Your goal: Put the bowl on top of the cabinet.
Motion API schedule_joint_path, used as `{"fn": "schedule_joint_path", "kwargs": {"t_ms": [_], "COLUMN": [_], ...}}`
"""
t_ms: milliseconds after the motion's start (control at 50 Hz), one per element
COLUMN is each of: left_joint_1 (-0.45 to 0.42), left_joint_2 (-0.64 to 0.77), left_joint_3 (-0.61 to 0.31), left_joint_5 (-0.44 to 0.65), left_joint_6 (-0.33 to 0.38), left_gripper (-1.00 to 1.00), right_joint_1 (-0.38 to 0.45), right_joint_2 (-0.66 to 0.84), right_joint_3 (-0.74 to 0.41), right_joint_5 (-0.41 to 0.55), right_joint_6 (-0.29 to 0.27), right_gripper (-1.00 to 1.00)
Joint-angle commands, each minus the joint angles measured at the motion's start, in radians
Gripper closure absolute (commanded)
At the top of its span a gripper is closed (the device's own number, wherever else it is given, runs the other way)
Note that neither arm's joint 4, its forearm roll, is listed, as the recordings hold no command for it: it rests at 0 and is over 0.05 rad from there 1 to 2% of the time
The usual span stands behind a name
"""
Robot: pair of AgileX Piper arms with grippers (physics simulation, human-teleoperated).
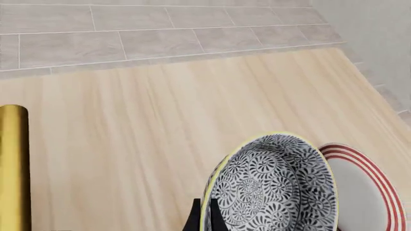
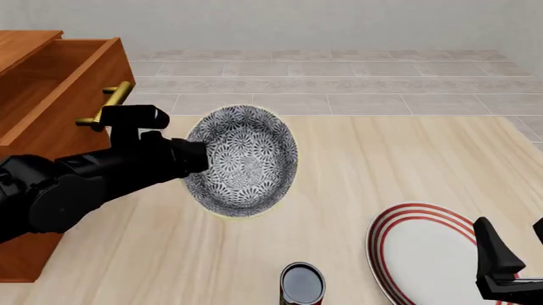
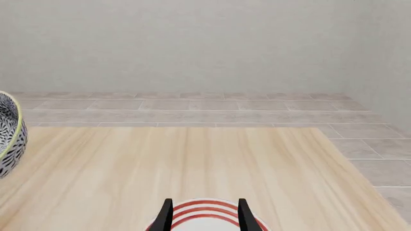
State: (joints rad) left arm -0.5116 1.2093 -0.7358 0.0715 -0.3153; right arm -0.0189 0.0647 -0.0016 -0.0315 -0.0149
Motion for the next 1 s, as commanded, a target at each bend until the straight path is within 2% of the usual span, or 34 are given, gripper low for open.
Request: {"fn": "schedule_joint_path", "kwargs": {"t_ms": [20, 220, 280, 420, 480, 760, 800, 1000], "left_joint_1": [0.006, 0.013, 0.031, 0.053, 0.052, 0.085, 0.075, 0.070], "left_joint_2": [-0.037, -0.038, -0.034, -0.042, -0.047, -0.046, -0.045, -0.044], "left_joint_3": [-0.051, -0.100, -0.125, -0.170, -0.183, -0.283, -0.293, -0.334], "left_joint_5": [0.068, 0.122, 0.146, 0.182, 0.195, 0.277, 0.283, 0.314], "left_joint_6": [0.004, 0.005, 0.038, 0.048, 0.036, 0.098, 0.075, 0.074], "left_gripper": [1.00, 1.00, 1.00, 1.00, 1.00, 1.00, 1.00, 1.00], "right_joint_1": [-0.002, -0.004, -0.003, -0.004, -0.004, -0.004, -0.004, -0.004], "right_joint_2": [0.003, 0.005, 0.004, 0.002, 0.004, 0.003, 0.006, 0.008], "right_joint_3": [0.000, 0.000, 0.000, 0.000, -0.001, -0.001, 0.000, 0.000], "right_joint_5": [-0.003, -0.005, -0.005, -0.003, -0.005, -0.005, -0.007, -0.008], "right_joint_6": [0.001, 0.004, 0.004, 0.004, 0.004, 0.004, 0.004, 0.003], "right_gripper": [-1.00, -1.00, -1.00, -1.00, -1.00, -1.00, -1.00, -1.00]}}
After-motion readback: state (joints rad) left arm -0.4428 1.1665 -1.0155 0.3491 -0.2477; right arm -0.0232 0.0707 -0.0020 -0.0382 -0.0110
